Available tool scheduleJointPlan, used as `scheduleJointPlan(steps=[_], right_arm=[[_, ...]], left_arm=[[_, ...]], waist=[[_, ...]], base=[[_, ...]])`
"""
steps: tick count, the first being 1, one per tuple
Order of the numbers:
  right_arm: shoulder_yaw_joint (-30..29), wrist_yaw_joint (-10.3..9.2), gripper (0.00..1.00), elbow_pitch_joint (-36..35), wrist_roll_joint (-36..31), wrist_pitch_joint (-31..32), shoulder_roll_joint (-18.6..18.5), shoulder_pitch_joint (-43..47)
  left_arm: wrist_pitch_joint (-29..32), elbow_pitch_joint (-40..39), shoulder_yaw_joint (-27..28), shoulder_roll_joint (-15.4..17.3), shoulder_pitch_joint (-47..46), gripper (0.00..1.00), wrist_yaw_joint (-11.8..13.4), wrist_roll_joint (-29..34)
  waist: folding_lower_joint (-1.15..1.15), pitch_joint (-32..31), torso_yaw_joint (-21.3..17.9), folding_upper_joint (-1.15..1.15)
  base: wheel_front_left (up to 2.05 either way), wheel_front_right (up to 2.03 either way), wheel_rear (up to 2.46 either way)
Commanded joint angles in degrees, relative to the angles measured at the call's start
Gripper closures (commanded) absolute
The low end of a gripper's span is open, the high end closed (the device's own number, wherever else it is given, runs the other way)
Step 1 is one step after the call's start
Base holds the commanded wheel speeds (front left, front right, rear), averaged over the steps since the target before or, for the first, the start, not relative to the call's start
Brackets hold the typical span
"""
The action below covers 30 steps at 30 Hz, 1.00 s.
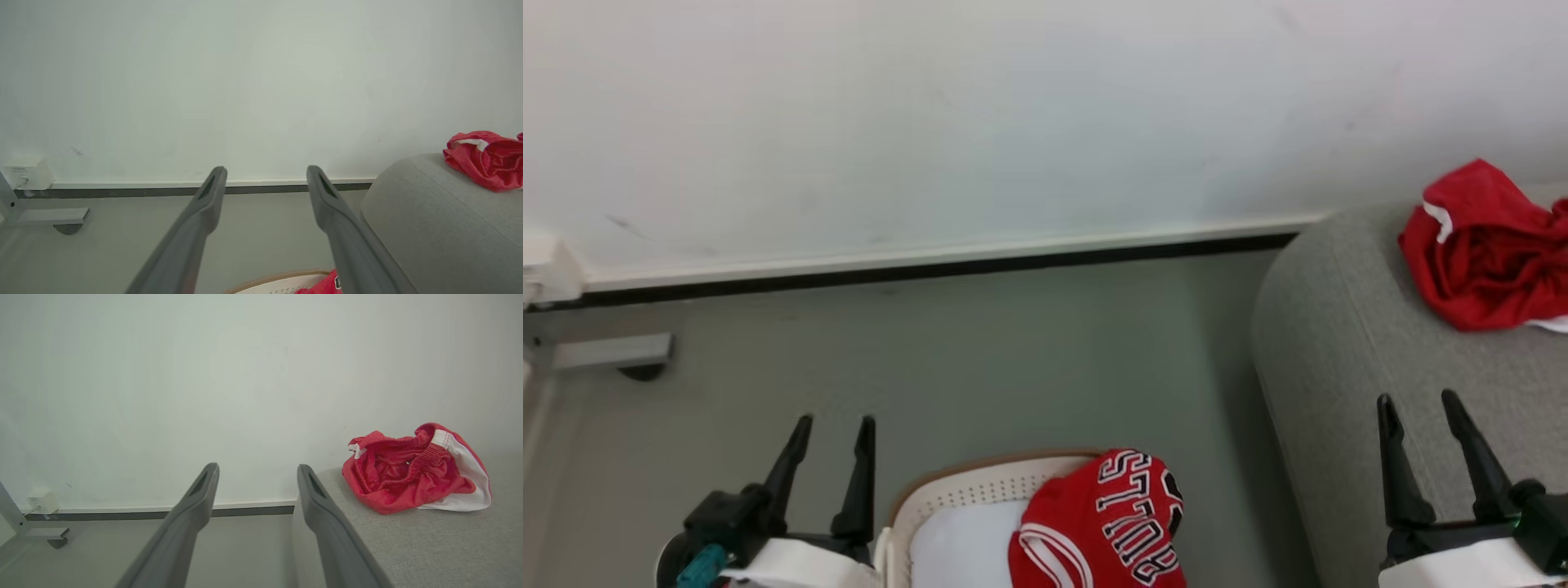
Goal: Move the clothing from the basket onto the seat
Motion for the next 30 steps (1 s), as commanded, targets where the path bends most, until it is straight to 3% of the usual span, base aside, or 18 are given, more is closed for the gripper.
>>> scheduleJointPlan(steps=[1, 8, 13, 24, 30], right_arm=[[-0.2, -0.12, 0.0, -0.2, -0.5, 0.0, -0.4, -1.4], [-0.8, -0.12, 0.0, -0.8, -0.5, -0.6, 0.8, -6.6], [-1.3, -0.12, 0.0, -2.2, -0.7, -1.0, 1.9, -10.0], [-2.0, -0.12, 0.0, -7.4, 0.6, -1.1, 3.1, -15.7], [-1.3, -0.12, 0.0, -10.3, 3.5, -1.0, 3.1, -17.9]], left_arm=[[0.0, 0.9, -0.1, 0.7, -1.3, 0.0, -0.2, 0.7], [0.3, 7.0, -3.9, 3.1, -8.1, 0.0, -0.8, -0.3], [3.9, 12.5, -8.7, 4.9, -13.2, 0.0, -0.8, -1.6], [9.5, 24.6, -24.2, 11.1, -24.8, 0.0, -0.8, -6.9], [12.9, 32.4, -27.8, 13.7, -31.4, 0.0, -0.8, -10.2]], waist=[[0.0, 3.6, -3.3, 0.0], [0.0, 11.2, -8.5, 0.0], [0.0, 16.7, -11.2, 0.0], [0.0, 29.8, -14.6, 0.0], [0.0, 36.8, -16.6, 0.0]], base=[[0.0, 0.0, 0.0], [0.0, 0.0, 0.0], [0.0, 0.0, 0.0], [0.0, 0.0, 0.0], [0.0, 0.0, 0.0]])
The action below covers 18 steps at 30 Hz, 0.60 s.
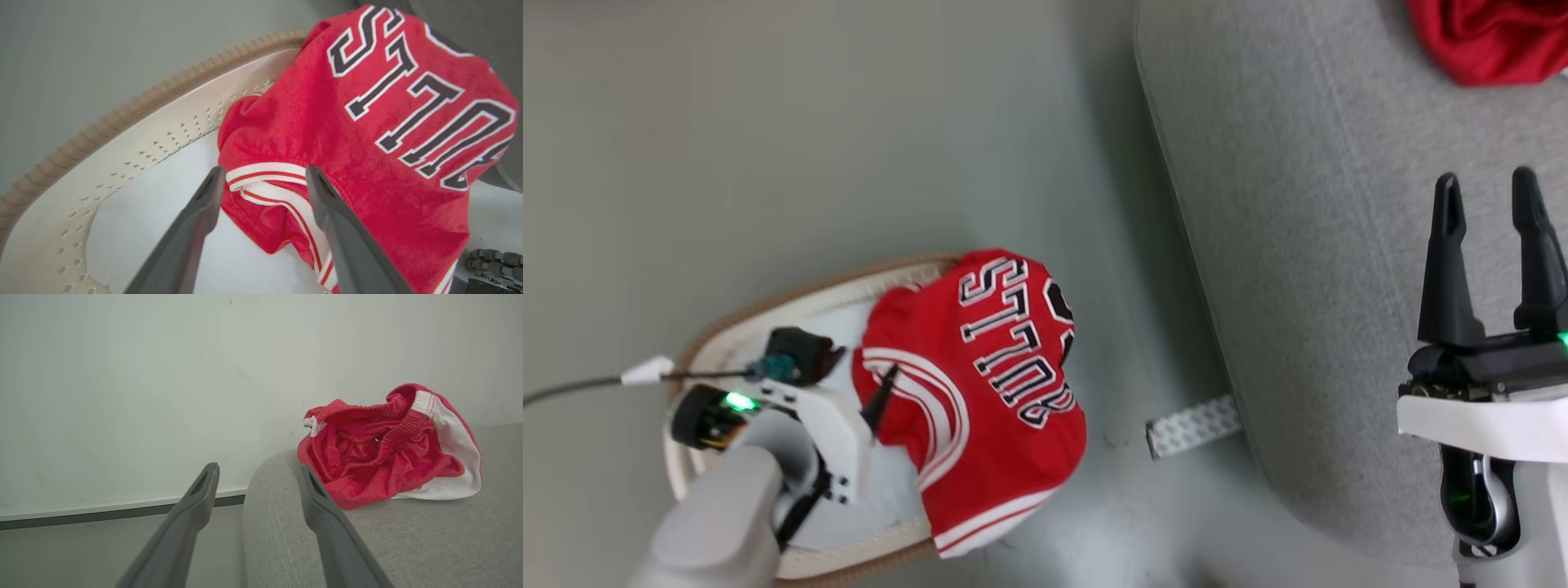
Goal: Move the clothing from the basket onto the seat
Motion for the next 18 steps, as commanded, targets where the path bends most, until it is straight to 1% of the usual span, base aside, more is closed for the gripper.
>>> scheduleJointPlan(steps=[1, 6, 10, 14, 18], right_arm=[[0.0, -0.12, 0.0, -0.9, 1.0, 0.0, 0.2, -1.6], [-0.2, -0.13, 0.0, -3.4, 3.3, 0.0, 0.2, -3.1], [0.4, -0.13, 0.0, -5.0, 4.3, 0.0, 0.2, -4.0], [1.3, -0.13, 0.0, -6.2, 5.3, 0.0, 0.2, -4.7], [2.0, -0.13, 0.0, -6.7, 6.2, 0.0, 0.2, -4.2]], left_arm=[[1.1, 1.9, -0.6, 1.2, -2.1, 0.0, 0.1, -0.7], [2.9, 6.5, -2.9, 1.9, -6.9, 0.0, 0.1, -2.6], [4.5, 8.3, -7.4, 3.4, -10.1, 0.0, 0.1, -3.7], [4.5, 10.0, -10.0, 4.7, -12.9, 0.0, 0.1, -5.0], [6.9, 11.4, -15.2, 5.8, -14.4, 0.0, 0.1, -4.8]], waist=[[-0.02, 5.3, -2.6, 0.0], [-0.02, 9.1, -3.9, 0.0], [-0.02, 11.2, -5.0, 0.0], [-0.02, 12.7, -6.3, 0.0], [-0.02, 13.5, -7.5, 0.0]], base=[[0.0, 0.0, 0.0], [0.0, 0.0, 0.0], [0.0, 0.0, 0.0], [0.0, 0.0, 0.0], [0.0, 0.0, 0.0]])
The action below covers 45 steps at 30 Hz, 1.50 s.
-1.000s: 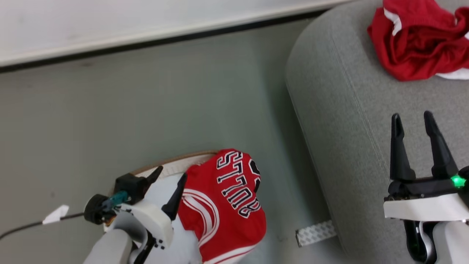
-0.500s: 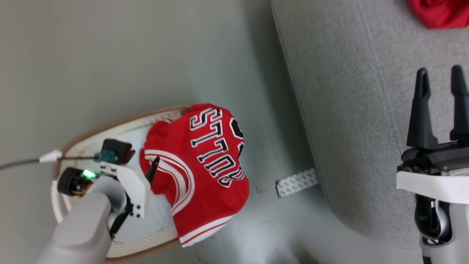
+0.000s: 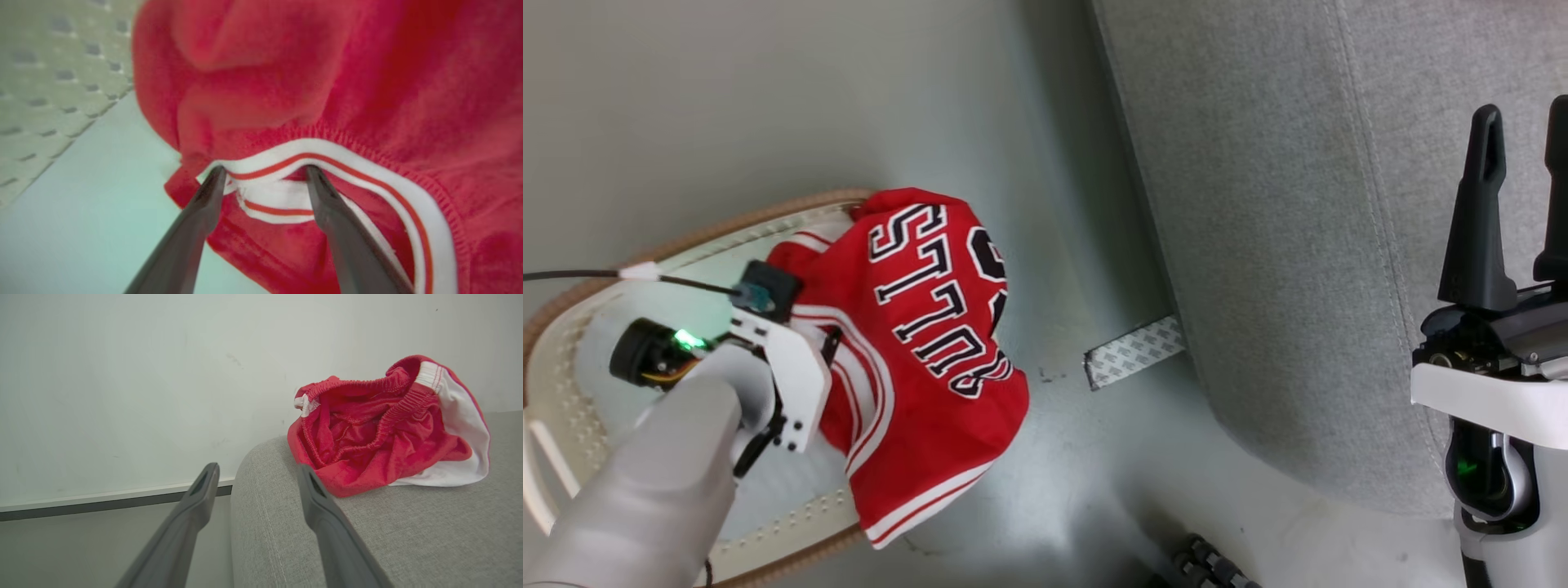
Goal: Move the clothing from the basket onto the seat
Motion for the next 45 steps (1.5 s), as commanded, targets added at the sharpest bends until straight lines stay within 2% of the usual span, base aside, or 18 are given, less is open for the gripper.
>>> scheduleJointPlan(steps=[1, 5, 6, 7, 8, 16, 28, 33, 37, 45], right_arm=[[0.3, -0.13, 0.0, -0.3, 0.7, 0.0, 0.2, -0.2], [0.9, -0.13, 0.0, 0.2, 1.0, 0.0, 0.2, 0.0], [0.9, -0.13, 0.0, 0.3, 1.0, 0.0, 0.2, 0.1], [1.0, -0.13, 0.0, 0.4, 1.0, 0.0, 0.2, 0.2], [0.9, -0.13, 0.0, 0.4, 0.8, 0.0, 0.2, 0.2], [0.4, -0.13, 0.0, 1.2, -0.6, 0.0, 0.2, 0.0], [-1.7, -0.13, 0.0, 4.4, -7.2, 0.0, 0.1, 2.8], [-2.7, -0.13, 0.0, 5.8, -8.5, 0.0, 0.1, 4.7], [-2.8, -0.13, 0.0, 7.4, -10.1, 0.0, 0.1, 6.5], [-3.2, -0.13, 0.0, 9.8, -10.4, 0.2, -0.7, 10.4]], left_arm=[[1.3, 0.8, -2.5, 0.9, -0.7, 0.0, 0.1, 0.1], [1.8, 1.4, -6.2, 1.8, -1.6, 0.0, 0.1, -1.5], [1.4, 1.6, -6.6, 1.9, -1.7, 0.15, 0.1, -2.2], [1.0, 1.8, -7.2, 1.9, -1.8, 0.68, 0.1, -2.6], [0.6, 1.9, -7.7, 1.9, -1.8, 1.0, 0.1, -3.0], [-3.2, 2.2, -10.6, 1.0, -1.8, 1.0, 0.1, -6.8], [-16.3, 0.2, -15.7, -6.9, 3.3, 1.0, 0.1, -14.3], [-18.4, -2.5, -16.9, -8.9, 4.5, 1.0, 0.1, -15.4], [-18.7, -7.9, -14.8, -10.0, 5.3, 1.0, 0.1, -14.8], [-18.7, -23.0, -6.3, -9.1, 10.6, 1.0, 0.9, -10.0]], waist=[[-0.01, 0.7, -0.9, 0.0], [-0.01, 0.7, -1.5, 0.0], [-0.01, 0.5, -1.6, 0.0], [-0.01, 0.4, -1.6, 0.0], [-0.01, 0.2, -1.7, 0.0], [-0.01, -2.5, -0.6, 0.0], [-0.01, -21.0, 7.8, 0.0], [-0.01, -27.0, 11.5, 0.0], [-0.01, -32.5, 14.7, 0.0], [-0.01, -41.9, 19.2, 0.0]], base=[[0.0, 0.0, 0.0], [0.0, 0.0, 0.0], [0.0, 0.0, 0.0], [0.0, 0.0, 0.0], [0.0, 0.0, 0.0], [0.0, 0.0, 0.0], [0.0, 0.0, 0.0], [0.0, 0.0, 0.0], [0.0, 0.0, 0.0], [0.0, 0.0, 0.0]])
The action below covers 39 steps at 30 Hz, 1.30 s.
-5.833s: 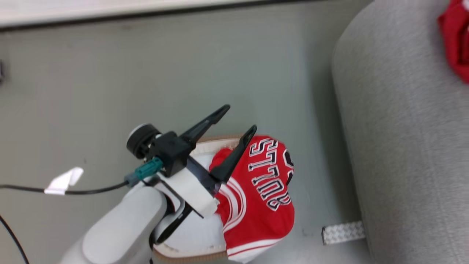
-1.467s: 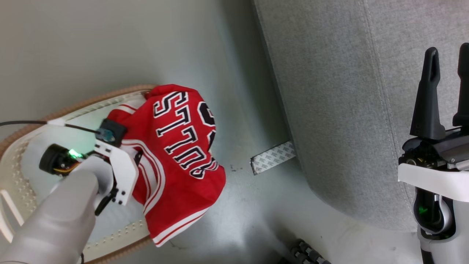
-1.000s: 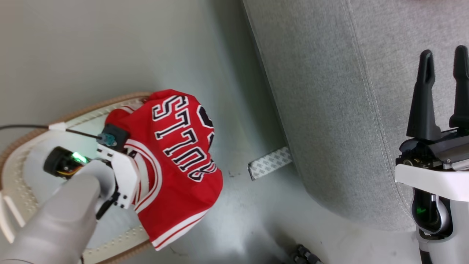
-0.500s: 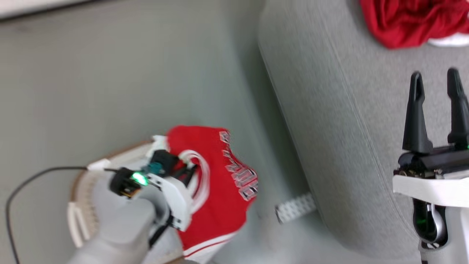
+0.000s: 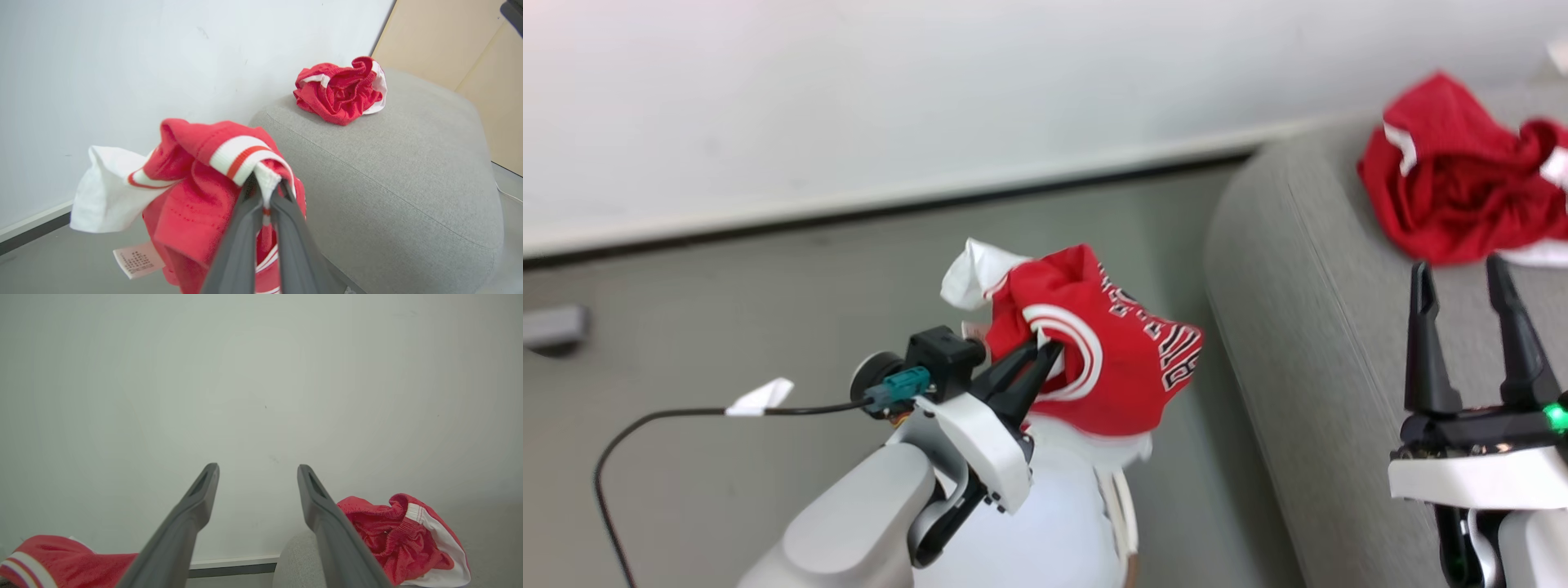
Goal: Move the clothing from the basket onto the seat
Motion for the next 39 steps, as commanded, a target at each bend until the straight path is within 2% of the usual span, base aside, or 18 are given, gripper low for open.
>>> scheduleJointPlan(steps=[1, 10, 21, 31, 39], right_arm=[[0.2, -0.13, 0.0, 0.4, 0.5, 0.3, -0.3, 1.2], [2.2, -0.13, 0.0, 1.8, 2.0, 1.0, -0.7, 5.7], [8.7, -0.13, 0.0, 3.5, 2.9, 1.2, -0.7, 6.6], [12.8, -0.13, 0.0, 4.3, 3.5, 1.3, -2.3, 4.6], [20.7, -0.13, 0.0, 5.3, 4.8, 4.4, -6.3, 0.7]], left_arm=[[0.0, -1.8, 1.0, 0.5, 1.4, 1.0, 0.3, 0.7], [1.5, -10.2, 4.0, 1.8, -1.5, 1.0, 1.6, 0.7], [6.1, -18.0, 7.8, 4.0, -6.6, 1.0, 3.9, -1.7], [6.2, -18.9, 7.8, 4.9, -5.1, 1.0, 4.7, -2.3], [5.3, -18.1, 6.2, 4.0, -4.2, 1.0, 4.1, -1.9]], waist=[[0.02, -5.9, 4.5, 0.0], [0.02, -11.7, 8.6, 0.0], [0.02, -13.1, 11.1, 0.0], [0.02, -12.8, 11.1, 0.0], [0.02, -12.2, 12.7, 0.0]], base=[[0.0, 0.0, 0.0], [0.0, 0.0, 0.0], [0.0, 0.0, 0.0], [0.0, 0.0, 0.0], [0.0, 0.0, 0.0]])
